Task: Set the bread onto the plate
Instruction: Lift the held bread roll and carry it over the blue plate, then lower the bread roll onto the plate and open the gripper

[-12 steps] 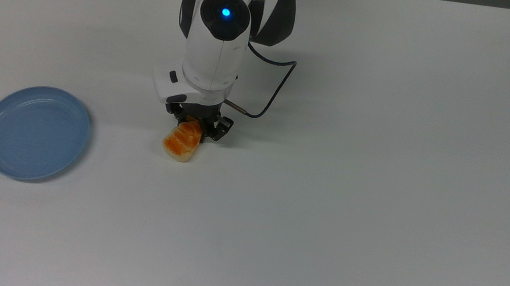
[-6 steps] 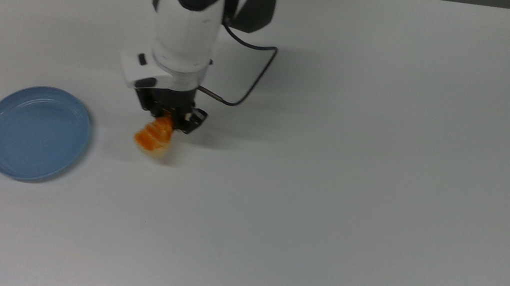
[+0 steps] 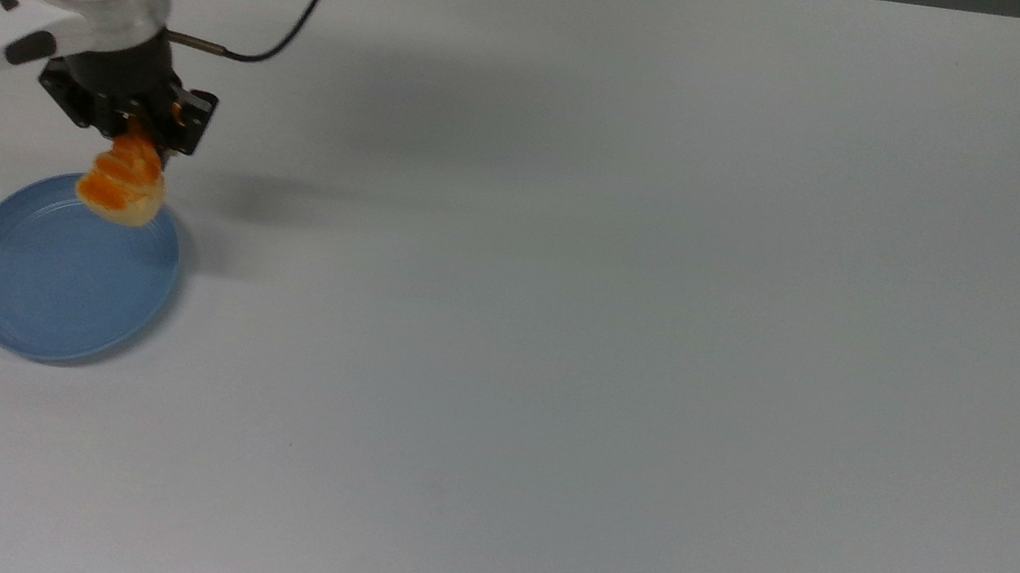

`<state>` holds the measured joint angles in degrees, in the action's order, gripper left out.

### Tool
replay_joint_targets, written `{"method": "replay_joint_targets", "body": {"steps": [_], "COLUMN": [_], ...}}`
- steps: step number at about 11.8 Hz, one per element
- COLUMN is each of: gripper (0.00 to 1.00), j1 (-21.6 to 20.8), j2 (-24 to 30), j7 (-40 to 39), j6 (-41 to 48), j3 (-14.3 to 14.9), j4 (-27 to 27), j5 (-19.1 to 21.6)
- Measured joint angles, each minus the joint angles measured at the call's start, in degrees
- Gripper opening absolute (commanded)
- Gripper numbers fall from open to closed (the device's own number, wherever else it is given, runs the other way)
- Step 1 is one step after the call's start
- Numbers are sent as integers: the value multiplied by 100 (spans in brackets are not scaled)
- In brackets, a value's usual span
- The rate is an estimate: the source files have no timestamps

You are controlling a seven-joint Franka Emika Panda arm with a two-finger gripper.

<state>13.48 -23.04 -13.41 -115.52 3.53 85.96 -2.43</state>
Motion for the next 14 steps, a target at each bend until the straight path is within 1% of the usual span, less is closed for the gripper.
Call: {"method": "replay_joint_targets", "body": {"steps": [2, 4, 6, 8, 9, 10, 11, 13, 14], "gripper": [28, 28, 28, 29, 42, 77, 100, 100, 100], "j1": [218, 445, 538, 562, 566, 566, 566, 567, 567], "j2": [-194, -615, -992, -1282, -1384, -1489, -1580, -1638, -1638], "j7": [-482, -823, -874, -874, -874, -873, -862, -803, -782], "j6": [55, 53, -122, -353, -476, -632, -765, -813, -813], "j3": [-3, -3, -2, -3, -3, -7, -10, -10, -10], "j4": [-247, -625, -824, -890, -897, -901, -906, -922, -930], "j5": [0, -5, -13, -14, -15, -19, -21, -65, -175]}}
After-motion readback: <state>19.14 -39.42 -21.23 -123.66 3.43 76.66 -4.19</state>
